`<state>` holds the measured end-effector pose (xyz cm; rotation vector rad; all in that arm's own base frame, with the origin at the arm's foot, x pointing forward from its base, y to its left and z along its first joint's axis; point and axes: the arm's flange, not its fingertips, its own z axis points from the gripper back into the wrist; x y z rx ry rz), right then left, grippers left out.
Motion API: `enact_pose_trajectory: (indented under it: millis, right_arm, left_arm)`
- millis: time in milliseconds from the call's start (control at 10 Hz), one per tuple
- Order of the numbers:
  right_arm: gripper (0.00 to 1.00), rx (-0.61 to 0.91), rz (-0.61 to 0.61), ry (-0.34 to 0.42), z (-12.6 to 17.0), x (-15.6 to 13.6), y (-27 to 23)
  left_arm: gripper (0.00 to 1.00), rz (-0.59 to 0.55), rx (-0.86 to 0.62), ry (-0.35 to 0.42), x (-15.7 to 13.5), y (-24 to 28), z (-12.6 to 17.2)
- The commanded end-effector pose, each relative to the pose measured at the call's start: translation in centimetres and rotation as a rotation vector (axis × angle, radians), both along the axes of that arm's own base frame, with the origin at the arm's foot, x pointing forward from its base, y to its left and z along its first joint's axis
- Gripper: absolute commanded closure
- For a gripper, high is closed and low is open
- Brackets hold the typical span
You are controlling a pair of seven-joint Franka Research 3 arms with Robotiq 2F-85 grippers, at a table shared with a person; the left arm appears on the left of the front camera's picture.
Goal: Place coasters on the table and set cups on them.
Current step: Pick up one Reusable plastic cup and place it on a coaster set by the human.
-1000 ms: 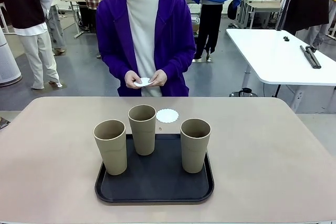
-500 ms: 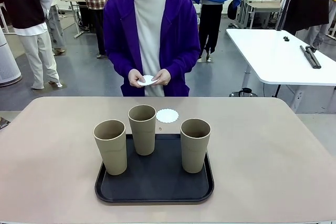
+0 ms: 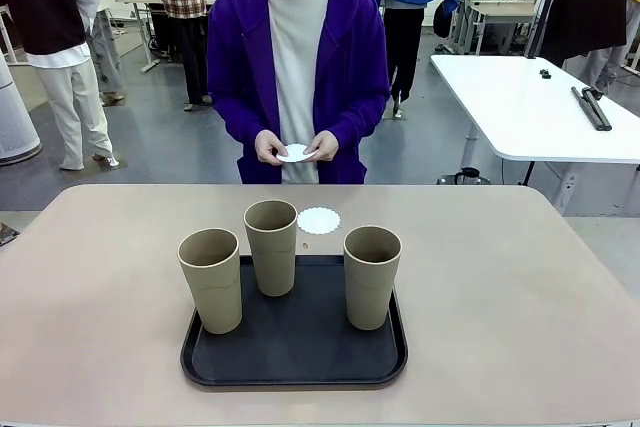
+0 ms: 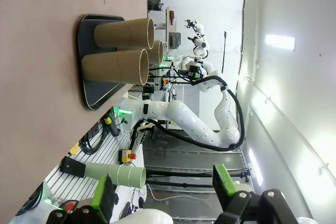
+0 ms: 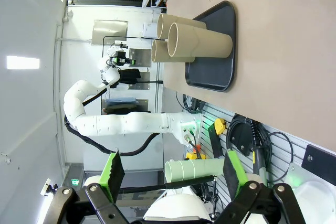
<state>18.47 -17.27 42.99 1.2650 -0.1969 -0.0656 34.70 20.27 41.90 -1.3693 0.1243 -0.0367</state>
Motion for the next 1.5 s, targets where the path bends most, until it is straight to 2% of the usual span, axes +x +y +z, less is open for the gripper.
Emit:
enact_pose_trajectory:
  millis: [0, 200, 300, 500, 600, 700, 800, 1000, 1100, 1400]
  right_arm:
    - [0.00, 0.000, 0.000, 0.000, 0.0, 0.0, 0.0]
    - [0.00, -0.133, 0.131, -0.137, 4.3, 3.0, 1.9]
    - [0.00, -0.245, 0.196, -0.246, 7.5, 4.3, 4.1]
    - [0.00, -0.502, 0.328, -0.395, 11.7, 6.6, 9.0]
    - [0.00, -0.598, 0.439, -0.469, 12.9, 6.9, 12.2]
    - [0.00, -0.673, 0.553, -0.582, 13.4, 6.8, 16.2]
    - [0.00, -0.770, 0.609, -0.718, 13.3, 6.6, 19.3]
    - [0.00, -0.815, 0.547, -0.950, 12.6, 7.1, 23.3]
    - [0.00, -0.763, 0.554, -0.990, 11.3, 7.5, 24.2]
    - [0.00, -0.718, 0.567, -0.967, 7.9, 9.7, 24.1]
  left_arm:
    - [0.00, 0.009, -0.009, -0.006, 0.0, 0.1, 0.1]
    - [0.00, 0.009, -0.009, -0.006, 0.0, 0.1, 0.1]
    - [0.00, 0.009, -0.009, -0.006, 0.0, 0.1, 0.1]
    - [0.00, 0.009, -0.009, -0.006, 0.0, 0.1, 0.1]
    - [0.00, 0.009, -0.009, -0.006, 0.0, 0.1, 0.1]
    - [0.00, 0.009, -0.009, -0.006, 0.0, 0.1, 0.1]
    - [0.00, 0.009, -0.009, -0.006, 0.0, 0.1, 0.1]
    - [0.00, 0.009, -0.009, -0.006, 0.0, 0.1, 0.1]
    - [0.00, 0.009, -0.009, -0.006, 0.0, 0.1, 0.1]
    - [0.00, 0.009, -0.009, -0.006, 0.0, 0.1, 0.1]
